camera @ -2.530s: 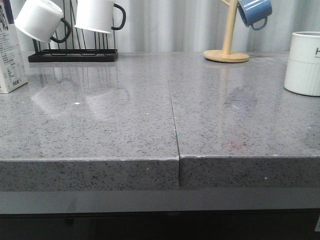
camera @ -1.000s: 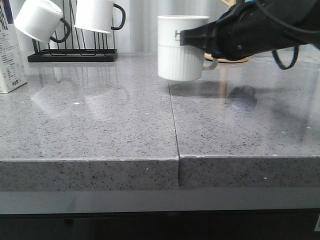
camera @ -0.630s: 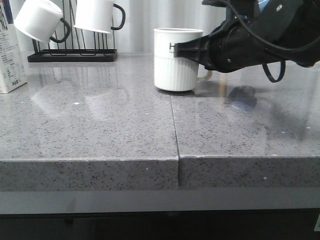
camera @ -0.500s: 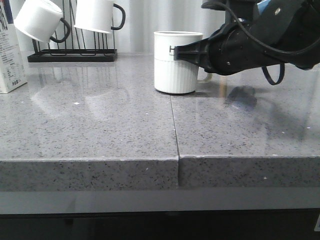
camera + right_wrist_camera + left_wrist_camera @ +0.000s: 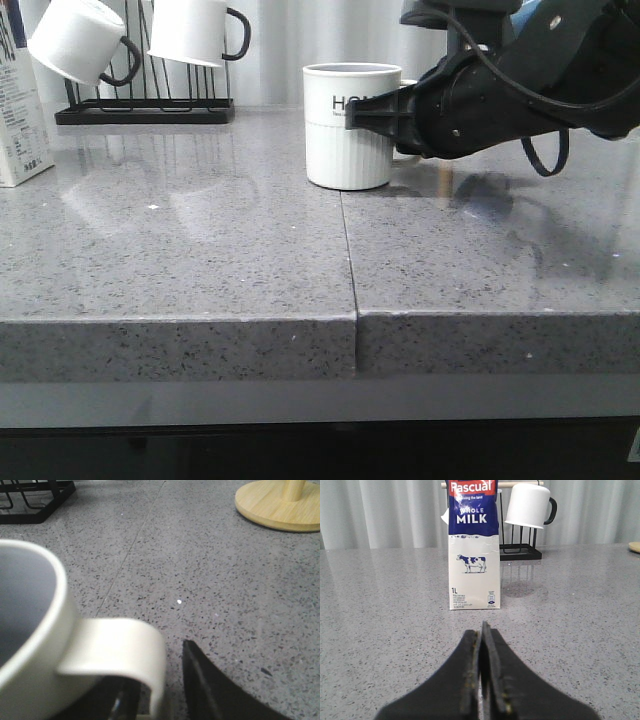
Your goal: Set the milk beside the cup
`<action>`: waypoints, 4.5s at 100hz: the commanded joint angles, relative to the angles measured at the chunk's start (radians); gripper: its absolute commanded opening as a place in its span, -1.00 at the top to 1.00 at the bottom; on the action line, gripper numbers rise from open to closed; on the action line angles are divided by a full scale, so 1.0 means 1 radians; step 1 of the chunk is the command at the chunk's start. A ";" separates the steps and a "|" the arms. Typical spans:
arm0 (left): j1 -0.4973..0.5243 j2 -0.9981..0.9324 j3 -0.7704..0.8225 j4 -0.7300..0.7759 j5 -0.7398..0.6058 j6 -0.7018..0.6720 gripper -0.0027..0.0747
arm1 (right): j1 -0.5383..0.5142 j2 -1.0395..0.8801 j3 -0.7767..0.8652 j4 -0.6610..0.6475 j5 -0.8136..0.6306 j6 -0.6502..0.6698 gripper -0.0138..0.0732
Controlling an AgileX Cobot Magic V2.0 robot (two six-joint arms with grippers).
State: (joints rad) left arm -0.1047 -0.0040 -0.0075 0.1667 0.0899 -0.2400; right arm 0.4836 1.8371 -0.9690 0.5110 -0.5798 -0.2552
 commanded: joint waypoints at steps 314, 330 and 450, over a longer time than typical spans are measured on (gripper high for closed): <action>-0.006 -0.029 0.052 -0.002 -0.076 -0.007 0.99 | -0.465 -1.374 0.611 -0.586 0.621 0.421 0.96; -0.006 -0.029 0.052 -0.002 -0.076 -0.007 0.99 | -0.465 -1.374 0.611 -0.586 0.620 0.421 0.96; -0.006 0.571 -0.591 -0.089 0.310 0.083 0.68 | -0.465 -1.374 0.611 -0.586 0.620 0.421 0.96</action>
State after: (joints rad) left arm -0.1047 0.5356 -0.5615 0.0753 0.4832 -0.1921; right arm 0.0247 0.4642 -0.3316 -0.0661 0.1124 0.1645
